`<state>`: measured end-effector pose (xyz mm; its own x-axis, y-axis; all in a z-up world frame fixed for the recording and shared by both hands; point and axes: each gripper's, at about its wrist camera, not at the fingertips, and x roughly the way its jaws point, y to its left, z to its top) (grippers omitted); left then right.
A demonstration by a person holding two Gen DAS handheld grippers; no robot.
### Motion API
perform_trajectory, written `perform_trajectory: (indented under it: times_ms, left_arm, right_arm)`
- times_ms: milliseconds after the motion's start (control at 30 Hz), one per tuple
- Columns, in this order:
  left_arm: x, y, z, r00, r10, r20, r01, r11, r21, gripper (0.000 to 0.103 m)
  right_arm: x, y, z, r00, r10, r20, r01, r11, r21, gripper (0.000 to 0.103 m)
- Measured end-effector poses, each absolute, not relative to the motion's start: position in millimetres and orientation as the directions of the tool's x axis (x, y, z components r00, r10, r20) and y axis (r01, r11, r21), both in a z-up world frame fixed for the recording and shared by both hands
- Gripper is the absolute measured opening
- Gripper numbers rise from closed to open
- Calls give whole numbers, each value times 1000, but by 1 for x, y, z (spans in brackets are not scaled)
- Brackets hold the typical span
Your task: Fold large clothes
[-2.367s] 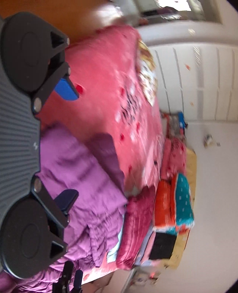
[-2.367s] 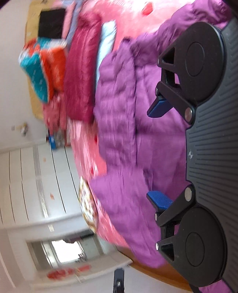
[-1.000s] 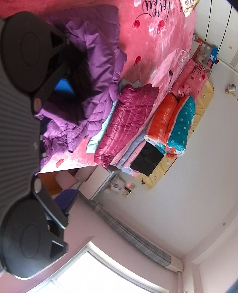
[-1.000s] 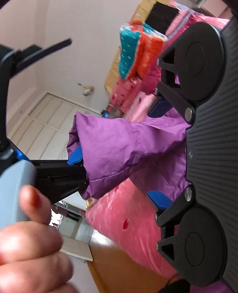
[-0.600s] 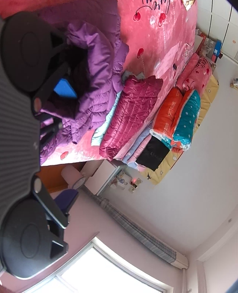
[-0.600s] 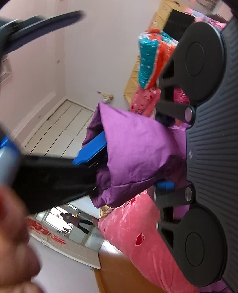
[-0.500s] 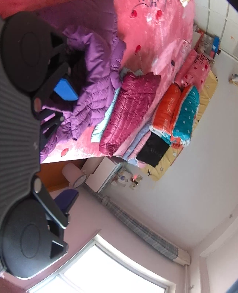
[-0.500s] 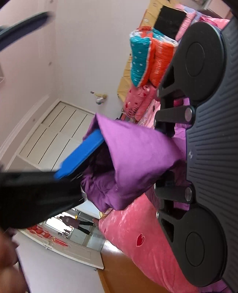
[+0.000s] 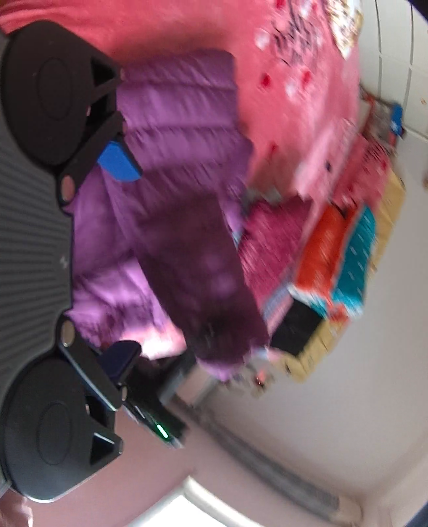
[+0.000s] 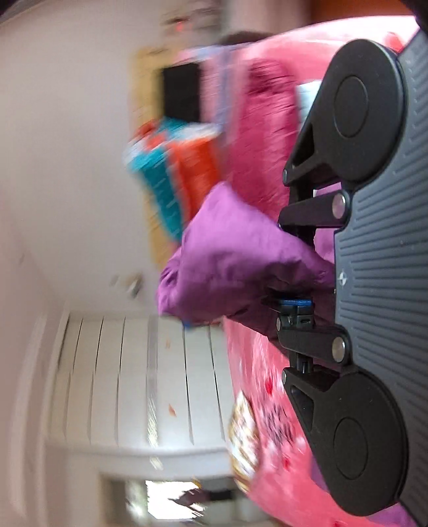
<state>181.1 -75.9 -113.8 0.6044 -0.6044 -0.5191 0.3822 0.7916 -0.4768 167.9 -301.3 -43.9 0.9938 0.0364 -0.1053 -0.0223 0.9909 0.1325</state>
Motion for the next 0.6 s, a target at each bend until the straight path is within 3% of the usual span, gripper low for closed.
perform_trajectory:
  times_ms: [233, 333, 400, 467, 533, 600]
  left_arm:
    - [215, -94, -169, 538, -562, -628, 327, 826, -459, 102]
    - [222, -100, -183, 514, -560, -650, 320, 828, -460, 102]
    - [227, -104, -189, 515, -552, -656, 312, 833, -456, 102]
    - [233, -103, -193, 522, -549, -652, 299, 834, -463, 102]
    - [241, -102, -196, 538, -537, -650, 280, 841, -463, 102]
    - [248, -99, -195, 561, -531, -635, 269, 843, -467, 102]
  right_arm:
    - [200, -361, -91, 965, 47, -259, 37, 950, 310, 26]
    - [214, -371, -99, 955, 91, -283, 20, 931, 365, 28]
    - [221, -372, -101, 947, 109, -301, 13, 926, 378, 38]
    - [224, -371, -104, 943, 115, -312, 21, 917, 399, 85]
    - [218, -381, -105, 949, 116, -293, 25, 899, 438, 102]
    - [210, -383, -103, 952, 125, -281, 24, 879, 475, 101]
